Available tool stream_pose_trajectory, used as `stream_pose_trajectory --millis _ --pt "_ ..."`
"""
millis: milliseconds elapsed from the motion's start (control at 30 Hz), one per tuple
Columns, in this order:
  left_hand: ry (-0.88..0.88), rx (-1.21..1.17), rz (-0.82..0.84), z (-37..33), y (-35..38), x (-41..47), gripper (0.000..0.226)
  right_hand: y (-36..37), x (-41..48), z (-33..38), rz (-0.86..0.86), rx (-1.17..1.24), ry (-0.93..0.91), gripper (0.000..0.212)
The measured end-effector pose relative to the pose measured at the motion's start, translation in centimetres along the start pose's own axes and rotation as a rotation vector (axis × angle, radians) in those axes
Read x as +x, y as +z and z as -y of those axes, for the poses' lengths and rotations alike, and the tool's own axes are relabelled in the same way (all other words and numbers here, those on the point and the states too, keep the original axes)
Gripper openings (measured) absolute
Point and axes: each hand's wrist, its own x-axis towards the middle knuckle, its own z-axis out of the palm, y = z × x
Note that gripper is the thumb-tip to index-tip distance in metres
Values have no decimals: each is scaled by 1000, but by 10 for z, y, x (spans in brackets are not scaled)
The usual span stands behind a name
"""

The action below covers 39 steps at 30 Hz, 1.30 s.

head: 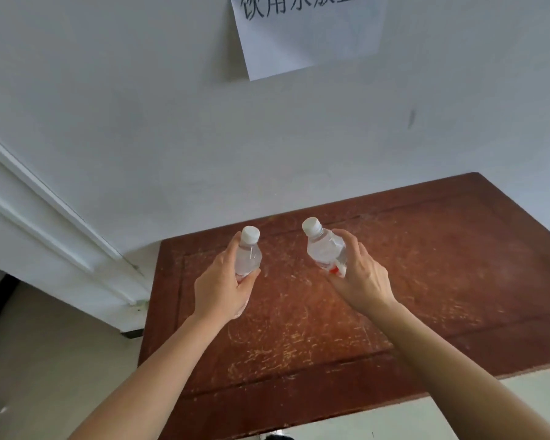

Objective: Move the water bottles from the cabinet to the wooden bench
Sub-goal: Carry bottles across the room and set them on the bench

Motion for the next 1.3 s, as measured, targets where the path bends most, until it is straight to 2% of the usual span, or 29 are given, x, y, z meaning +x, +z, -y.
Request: stream_pose_trajectory --millis 167,300,500,600,733,933,1100,1300 --pt "-90 -122 65 46 24 54 80 35 47 8 59 9 118 82" --pt "-175 -222 97 89 49 105 75 75 94 19 101 -20 212 96" --pt "-213 -384 90 127 82 170 67 135 157 46 74 89 273 81" --pt "-186 -427 98 139 92 192 71 157 183 58 59 120 286 80" --pt "-139 -458 162 156 96 205 74 176 202 65 5 269 393 83" --pt "-198 -538 75 186 99 177 76 187 186 63 -20 310 425 87" --pt "-234 -566 118 182 94 176 77 190 183 69 -16 277 411 91" --pt "-287 -366 205 166 77 155 81 162 137 71 219 105 402 96"
